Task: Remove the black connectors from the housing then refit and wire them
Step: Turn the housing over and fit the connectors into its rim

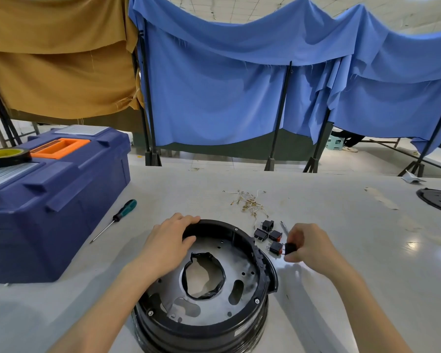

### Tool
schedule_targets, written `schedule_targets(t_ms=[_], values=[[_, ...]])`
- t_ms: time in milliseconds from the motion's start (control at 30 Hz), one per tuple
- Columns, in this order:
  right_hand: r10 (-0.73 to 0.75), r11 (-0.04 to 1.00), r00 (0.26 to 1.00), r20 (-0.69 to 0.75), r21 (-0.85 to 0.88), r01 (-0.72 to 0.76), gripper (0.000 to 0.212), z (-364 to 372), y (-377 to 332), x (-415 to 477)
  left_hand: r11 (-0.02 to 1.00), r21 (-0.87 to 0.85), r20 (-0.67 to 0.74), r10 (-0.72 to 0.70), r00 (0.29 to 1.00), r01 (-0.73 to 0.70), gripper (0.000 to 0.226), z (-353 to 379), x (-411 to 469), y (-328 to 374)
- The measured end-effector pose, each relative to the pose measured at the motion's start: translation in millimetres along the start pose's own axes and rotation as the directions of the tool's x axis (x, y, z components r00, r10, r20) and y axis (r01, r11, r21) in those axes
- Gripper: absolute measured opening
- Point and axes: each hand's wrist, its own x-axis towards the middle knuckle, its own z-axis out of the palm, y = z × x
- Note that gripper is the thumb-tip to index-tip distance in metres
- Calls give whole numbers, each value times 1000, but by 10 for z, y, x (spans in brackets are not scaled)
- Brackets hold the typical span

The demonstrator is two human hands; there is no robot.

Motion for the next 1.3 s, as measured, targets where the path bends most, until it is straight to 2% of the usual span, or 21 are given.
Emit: schedule_targets(t_ms=[133,233,400,533,633,700,767,800,867,933,1000,1100,1300], values=[[-146,943,989,-21,298,146,26,-41,-186,-143,999,-31,12,21,1000,-20,44,-18,-4,-30],[-220,884,975,2,423,199,24,29,-301,-209,999,-31,28,30,999,-30,43,-26,1,-47],[-259,842,965,35,497,207,27,164,-349,-210,998,-48,29,53,998,-52,41,-49,10,-119],[-262,830,964,43,519,203,32,232,-338,-207,990,-129,0,50,999,-50,39,-106,22,-183],[-275,831,960,51,514,210,30,257,-330,-204,988,-150,35,36,999,-30,37,-168,27,-207],[-285,836,956,67,505,214,28,269,-329,-205,998,-54,45,22,999,-19,33,-187,28,-169],[-291,841,953,85,499,212,27,276,-332,-205,992,97,-15,78,997,-76,31,-172,7,-44],[-294,843,952,91,493,213,26,273,-331,-206,990,76,-51,124,991,-120,27,-153,-14,53],[-296,847,950,100,488,212,25,248,-321,-213,983,-120,-29,135,990,-138,13,-105,-78,258],[-302,843,946,119,497,207,24,205,-302,-229,940,-335,125,109,986,-62,22,-35,-147,436],[-319,841,936,151,500,206,24,165,-299,-252,890,-455,266,133,955,3,33,62,-194,537],[-348,851,921,173,471,233,24,153,-320,-270,856,-515,316,144,938,42,35,171,-209,566],[-365,856,915,171,448,258,24,227,-341,-273,805,-589,291,125,948,74,25,182,-188,525]])
